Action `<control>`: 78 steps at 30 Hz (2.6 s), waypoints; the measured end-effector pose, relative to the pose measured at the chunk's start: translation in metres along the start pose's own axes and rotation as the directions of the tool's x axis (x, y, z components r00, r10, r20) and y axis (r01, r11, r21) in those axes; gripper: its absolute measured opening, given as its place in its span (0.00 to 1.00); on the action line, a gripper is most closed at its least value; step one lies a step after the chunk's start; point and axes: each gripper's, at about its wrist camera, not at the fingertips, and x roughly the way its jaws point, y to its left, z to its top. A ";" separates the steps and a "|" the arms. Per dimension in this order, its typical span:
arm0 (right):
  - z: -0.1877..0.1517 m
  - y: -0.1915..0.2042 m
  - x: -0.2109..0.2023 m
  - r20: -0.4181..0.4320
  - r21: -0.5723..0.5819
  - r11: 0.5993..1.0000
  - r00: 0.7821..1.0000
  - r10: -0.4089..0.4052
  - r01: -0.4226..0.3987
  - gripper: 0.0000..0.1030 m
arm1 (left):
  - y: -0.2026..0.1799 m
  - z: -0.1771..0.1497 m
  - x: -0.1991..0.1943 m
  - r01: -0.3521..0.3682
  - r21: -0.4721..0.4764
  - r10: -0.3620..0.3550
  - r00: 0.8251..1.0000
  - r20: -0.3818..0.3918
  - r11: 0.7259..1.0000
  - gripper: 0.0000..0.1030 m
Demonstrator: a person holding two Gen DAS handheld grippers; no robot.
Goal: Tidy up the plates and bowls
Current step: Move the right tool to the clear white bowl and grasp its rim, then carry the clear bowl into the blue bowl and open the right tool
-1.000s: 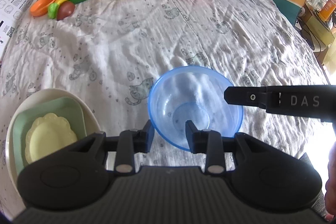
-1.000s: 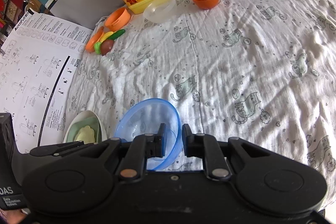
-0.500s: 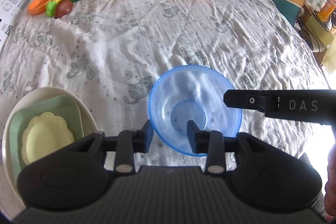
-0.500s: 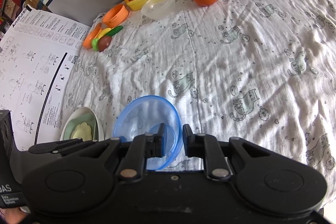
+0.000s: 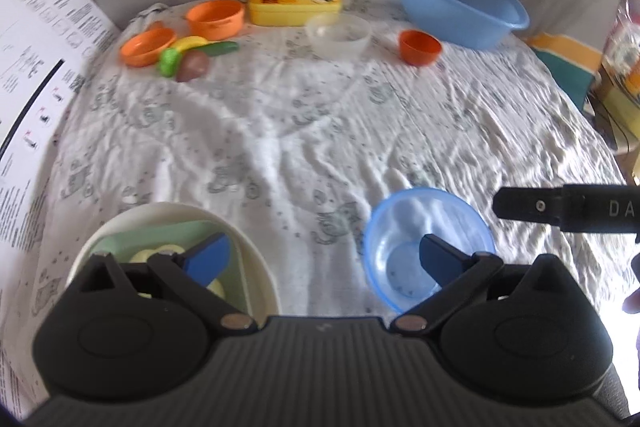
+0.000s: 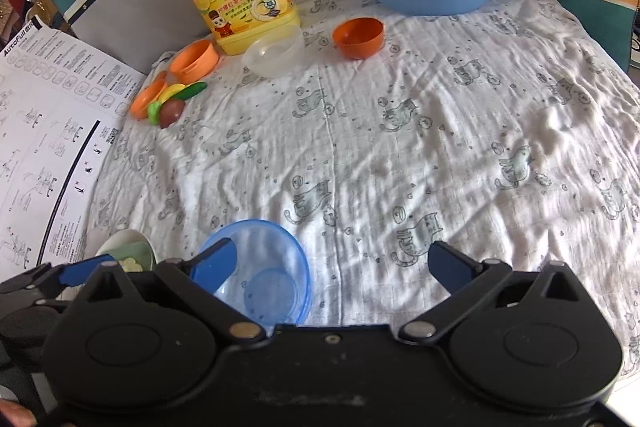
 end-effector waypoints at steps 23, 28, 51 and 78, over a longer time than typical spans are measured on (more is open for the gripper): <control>0.027 -0.011 0.015 -0.001 0.066 0.997 1.000 -0.031 0.031 1.00 | 0.020 0.028 0.016 -0.006 -0.052 0.007 1.000 0.013 0.999 1.00; 0.052 -0.005 0.026 0.018 0.065 0.998 1.000 -0.019 0.018 1.00 | 0.023 0.055 0.026 -0.021 -0.036 0.022 0.999 0.033 0.999 1.00; 0.215 0.016 0.139 0.045 0.042 0.995 0.995 0.088 -0.090 0.74 | 0.037 0.207 0.145 -0.052 -0.045 0.054 0.997 0.050 0.998 1.00; 0.208 0.028 0.203 -0.015 0.028 0.994 0.994 0.108 -0.107 0.08 | 0.019 0.214 0.205 0.022 -0.022 -0.023 0.999 -0.033 1.000 0.20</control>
